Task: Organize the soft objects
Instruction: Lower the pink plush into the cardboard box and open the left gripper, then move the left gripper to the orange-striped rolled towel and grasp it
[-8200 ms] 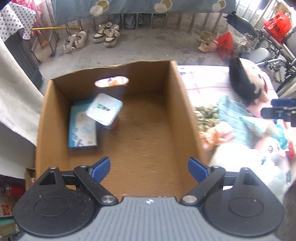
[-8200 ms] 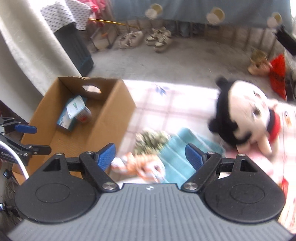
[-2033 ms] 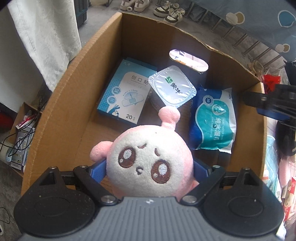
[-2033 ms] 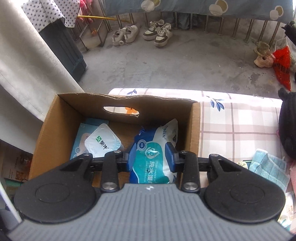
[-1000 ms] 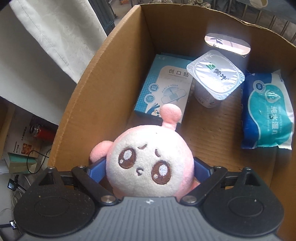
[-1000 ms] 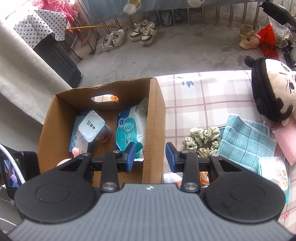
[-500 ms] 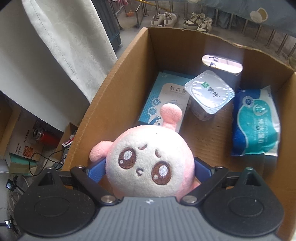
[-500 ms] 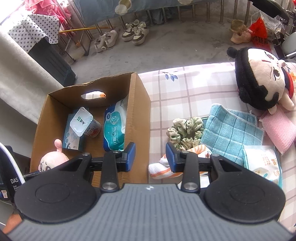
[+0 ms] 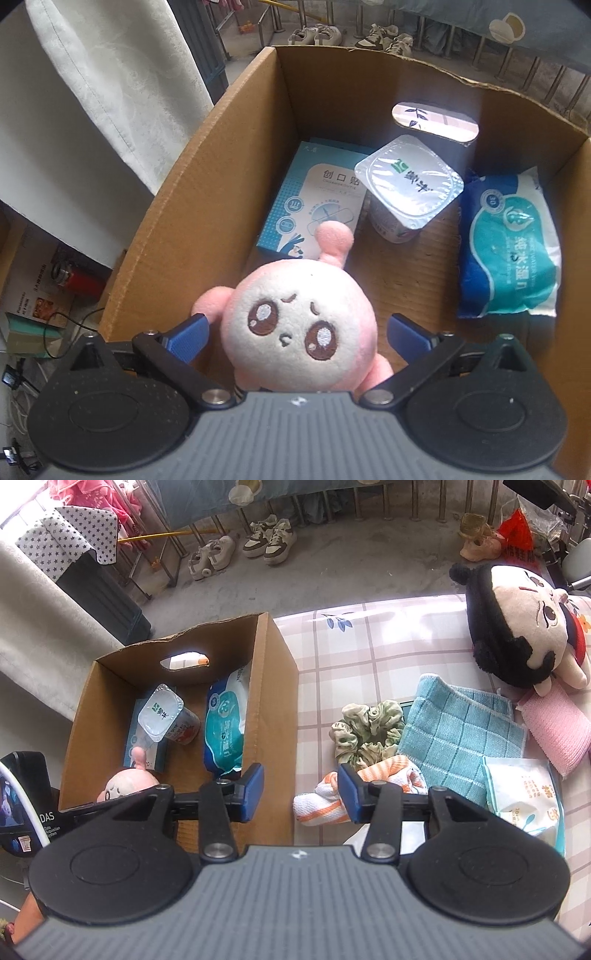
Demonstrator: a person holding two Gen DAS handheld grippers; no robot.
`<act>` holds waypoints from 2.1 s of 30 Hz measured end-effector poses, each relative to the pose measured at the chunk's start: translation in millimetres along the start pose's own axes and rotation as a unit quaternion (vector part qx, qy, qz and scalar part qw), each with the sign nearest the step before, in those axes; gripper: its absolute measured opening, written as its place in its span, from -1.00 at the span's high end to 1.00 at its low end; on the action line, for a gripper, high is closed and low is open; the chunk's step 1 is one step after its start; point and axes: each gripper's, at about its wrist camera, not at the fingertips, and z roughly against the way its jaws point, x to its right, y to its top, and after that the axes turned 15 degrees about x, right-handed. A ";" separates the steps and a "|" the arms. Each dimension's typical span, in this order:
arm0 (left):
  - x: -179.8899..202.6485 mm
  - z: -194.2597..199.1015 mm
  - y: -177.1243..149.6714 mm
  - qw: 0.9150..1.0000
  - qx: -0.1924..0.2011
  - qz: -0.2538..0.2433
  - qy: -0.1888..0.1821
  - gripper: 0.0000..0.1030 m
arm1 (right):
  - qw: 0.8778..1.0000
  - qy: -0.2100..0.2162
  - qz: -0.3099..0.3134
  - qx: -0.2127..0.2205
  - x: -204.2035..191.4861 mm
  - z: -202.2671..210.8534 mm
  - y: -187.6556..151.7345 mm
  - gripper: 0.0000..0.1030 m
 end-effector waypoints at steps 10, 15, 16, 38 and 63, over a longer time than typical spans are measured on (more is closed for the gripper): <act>-13.3 27.9 3.5 0.999 0.008 0.027 -0.015 -1.00 | 1.000 0.009 -0.002 0.005 -4.8 0.3 2.6 0.13; -20.8 53.4 3.0 0.995 0.030 0.066 -0.067 -0.99 | 1.000 0.008 -0.007 0.006 -3.5 1.3 1.3 0.13; -19.4 52.1 3.8 0.993 0.027 0.069 -0.089 -0.98 | 1.000 0.007 -0.010 0.007 -1.3 2.1 0.9 0.13; 52.8 138.6 22.3 0.995 0.045 0.061 -0.067 -0.87 | 0.998 0.038 -0.046 -0.012 142.1 61.8 -3.9 0.00; 232.4 29.3 30.6 0.921 -0.277 0.272 0.012 -0.69 | 0.991 0.129 -0.030 -0.022 258.5 44.0 26.5 -0.08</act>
